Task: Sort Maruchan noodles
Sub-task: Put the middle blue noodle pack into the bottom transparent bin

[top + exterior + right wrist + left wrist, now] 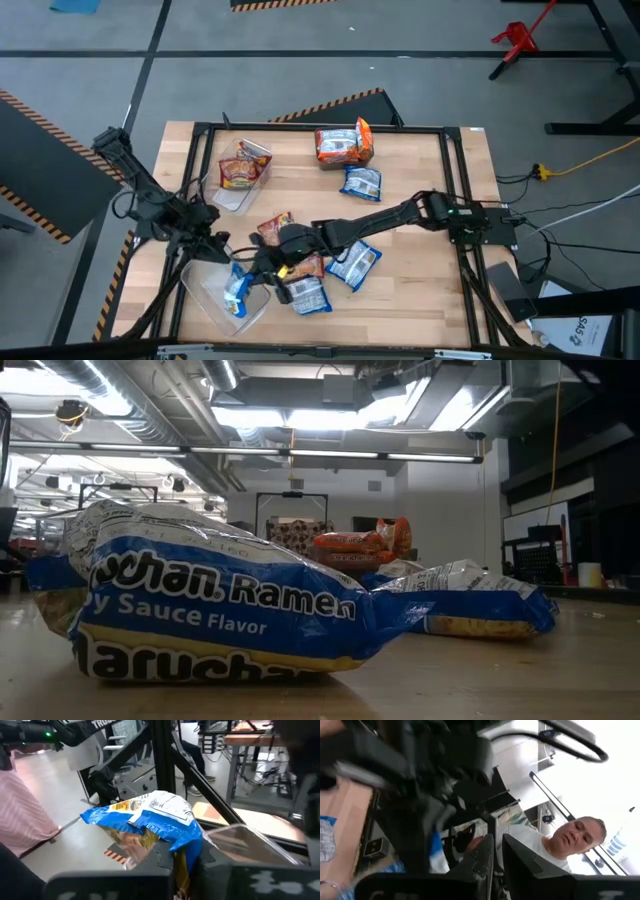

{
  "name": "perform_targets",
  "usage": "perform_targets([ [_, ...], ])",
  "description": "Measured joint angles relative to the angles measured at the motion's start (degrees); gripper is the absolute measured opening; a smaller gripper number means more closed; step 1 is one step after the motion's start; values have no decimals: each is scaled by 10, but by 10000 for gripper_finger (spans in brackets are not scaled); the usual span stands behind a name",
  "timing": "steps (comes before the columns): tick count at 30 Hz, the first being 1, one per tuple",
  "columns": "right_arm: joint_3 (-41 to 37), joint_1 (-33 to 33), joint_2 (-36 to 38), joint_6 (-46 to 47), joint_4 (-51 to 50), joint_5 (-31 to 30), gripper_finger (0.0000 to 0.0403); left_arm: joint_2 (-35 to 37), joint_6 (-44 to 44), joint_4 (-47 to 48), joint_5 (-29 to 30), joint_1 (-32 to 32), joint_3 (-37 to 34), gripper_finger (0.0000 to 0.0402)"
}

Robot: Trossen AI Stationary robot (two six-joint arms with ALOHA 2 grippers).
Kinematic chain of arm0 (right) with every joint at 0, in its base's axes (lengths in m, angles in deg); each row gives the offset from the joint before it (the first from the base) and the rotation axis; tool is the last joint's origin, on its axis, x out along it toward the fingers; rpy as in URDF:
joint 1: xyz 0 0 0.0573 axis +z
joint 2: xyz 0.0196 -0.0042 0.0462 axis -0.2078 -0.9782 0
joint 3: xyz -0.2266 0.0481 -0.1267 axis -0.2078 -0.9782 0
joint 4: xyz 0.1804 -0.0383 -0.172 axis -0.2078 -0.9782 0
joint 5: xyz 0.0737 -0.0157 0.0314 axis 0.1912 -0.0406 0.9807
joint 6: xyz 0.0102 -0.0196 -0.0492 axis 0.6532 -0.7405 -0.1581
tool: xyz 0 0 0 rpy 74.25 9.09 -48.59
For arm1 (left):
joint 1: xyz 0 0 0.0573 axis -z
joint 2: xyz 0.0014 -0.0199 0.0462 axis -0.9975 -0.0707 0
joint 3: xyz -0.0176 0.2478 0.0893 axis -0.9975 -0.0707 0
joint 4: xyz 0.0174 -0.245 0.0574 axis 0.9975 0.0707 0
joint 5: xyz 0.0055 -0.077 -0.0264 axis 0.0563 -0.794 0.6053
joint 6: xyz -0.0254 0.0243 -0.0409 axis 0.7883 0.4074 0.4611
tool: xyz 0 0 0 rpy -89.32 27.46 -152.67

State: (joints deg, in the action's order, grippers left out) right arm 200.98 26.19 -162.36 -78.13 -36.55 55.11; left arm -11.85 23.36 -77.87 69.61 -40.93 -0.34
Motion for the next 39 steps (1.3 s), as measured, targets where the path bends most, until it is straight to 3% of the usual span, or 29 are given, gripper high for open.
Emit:
perform_targets([
  [7, 195, -4, -96, 34, -181, 4, 6, 41, -3, 22, 18, 0, 0, 33],
  [11, 170, -8, -100, 98, -167, 17, 4, 56, -4, 47, 33, 0, -1, 33],
  [25, 170, -7, -139, 160, -200, 46, 17, 65, -18, 70, 48, 0, -1, 33],
  [29, 177, -7, -140, 147, -190, 36, 63, 73, -17, 69, 49, 0, -1, 33],
  [35, 178, -13, -140, 146, -170, -69, 177, 99, -28, 70, 60, 0, -1, 32],
  [39, 178, -19, -140, 143, -157, -147, 218, 115, -33, 73, 66, 0, -1, 32],
])
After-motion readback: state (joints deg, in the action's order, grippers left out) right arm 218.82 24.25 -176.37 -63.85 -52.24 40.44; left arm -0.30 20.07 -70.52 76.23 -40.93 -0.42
